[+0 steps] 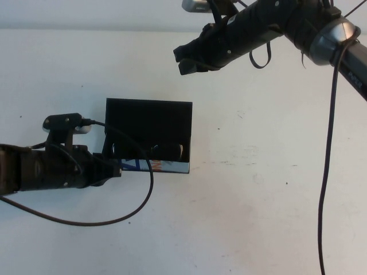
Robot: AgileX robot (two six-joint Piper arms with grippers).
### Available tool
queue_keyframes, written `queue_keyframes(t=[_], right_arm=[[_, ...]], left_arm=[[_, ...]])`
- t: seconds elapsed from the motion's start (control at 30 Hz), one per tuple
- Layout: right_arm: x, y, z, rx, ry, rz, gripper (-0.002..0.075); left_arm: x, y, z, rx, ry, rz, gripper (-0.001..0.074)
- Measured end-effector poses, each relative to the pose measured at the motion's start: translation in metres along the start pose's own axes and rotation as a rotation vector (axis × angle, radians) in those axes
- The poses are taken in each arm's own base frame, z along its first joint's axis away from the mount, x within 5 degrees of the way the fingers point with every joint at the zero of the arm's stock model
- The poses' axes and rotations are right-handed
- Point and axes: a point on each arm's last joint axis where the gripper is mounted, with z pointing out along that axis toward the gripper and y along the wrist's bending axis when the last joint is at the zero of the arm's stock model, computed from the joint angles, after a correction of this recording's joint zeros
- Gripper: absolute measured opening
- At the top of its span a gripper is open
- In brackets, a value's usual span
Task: Return glasses to glasses case
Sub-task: Close the glasses case
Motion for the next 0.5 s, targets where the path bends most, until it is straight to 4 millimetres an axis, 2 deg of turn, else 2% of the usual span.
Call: queue_keyframes(t=[0.27, 0.5], right_arm=[[-0.003, 0.000, 0.002, -0.014, -0.034, 0.002, -0.0008], [0.002, -0.009, 0.025, -0.038, -0.039, 0.022, -0.0008]], left_arm=[[0.004, 0.003, 0.006, 0.004, 0.021, -0.010, -0.0004], [0.004, 0.002, 0.006, 0.010, 0.020, -0.009, -0.0004]])
